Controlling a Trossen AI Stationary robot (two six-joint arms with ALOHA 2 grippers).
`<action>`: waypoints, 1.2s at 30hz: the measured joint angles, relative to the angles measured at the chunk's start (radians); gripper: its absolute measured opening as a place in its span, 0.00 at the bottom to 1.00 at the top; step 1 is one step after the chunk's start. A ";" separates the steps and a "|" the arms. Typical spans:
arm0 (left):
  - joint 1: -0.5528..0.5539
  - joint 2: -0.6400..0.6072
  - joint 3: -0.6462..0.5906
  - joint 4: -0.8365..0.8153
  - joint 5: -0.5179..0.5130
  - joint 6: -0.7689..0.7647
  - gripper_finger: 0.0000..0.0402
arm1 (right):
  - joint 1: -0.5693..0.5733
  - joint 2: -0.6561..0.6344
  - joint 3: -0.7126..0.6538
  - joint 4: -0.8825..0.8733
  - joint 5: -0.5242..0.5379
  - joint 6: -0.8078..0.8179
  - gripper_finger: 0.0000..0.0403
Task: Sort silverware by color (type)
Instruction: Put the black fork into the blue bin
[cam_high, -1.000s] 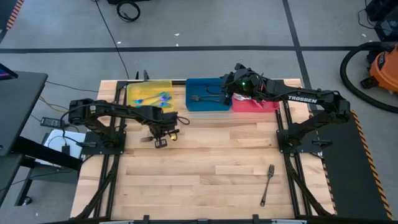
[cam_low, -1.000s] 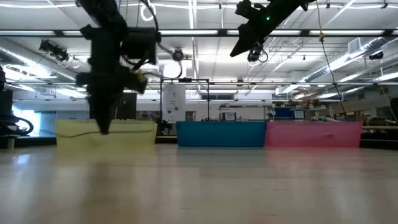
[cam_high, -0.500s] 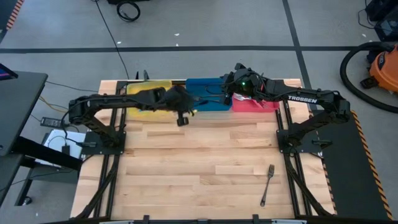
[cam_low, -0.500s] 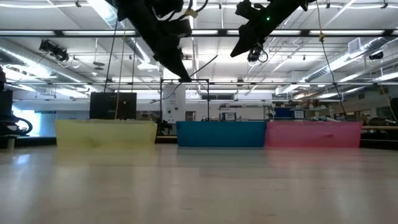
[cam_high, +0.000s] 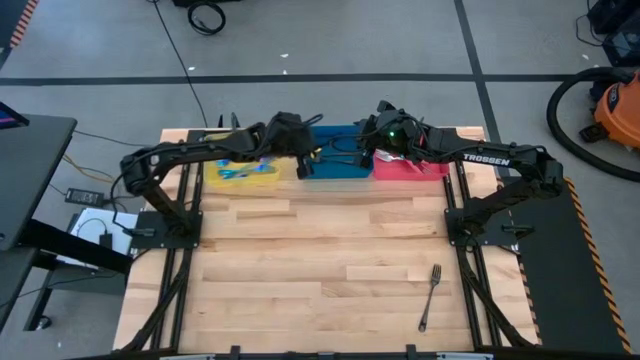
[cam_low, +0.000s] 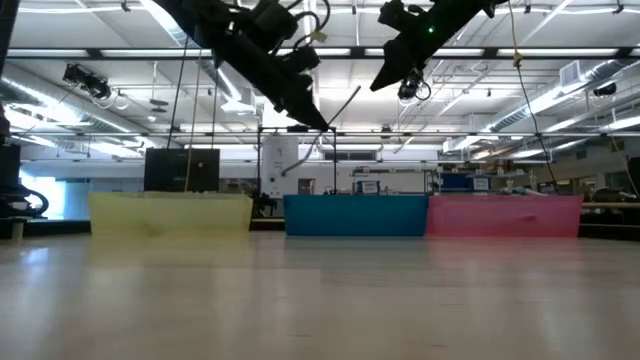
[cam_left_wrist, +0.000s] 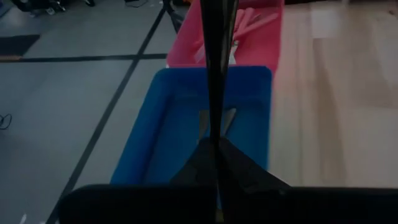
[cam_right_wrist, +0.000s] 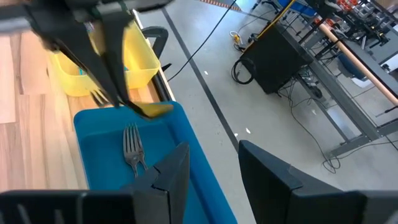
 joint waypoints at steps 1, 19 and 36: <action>0.005 0.013 0.000 0.021 0.001 0.002 0.00 | 0.000 0.000 0.000 0.000 0.000 0.000 0.36; 0.073 0.256 0.164 -0.004 0.107 0.029 0.00 | -0.001 0.000 0.000 -0.011 0.000 0.000 0.36; 0.074 0.479 0.426 -0.280 0.096 0.081 0.02 | -0.001 0.000 0.000 -0.047 -0.006 0.015 0.36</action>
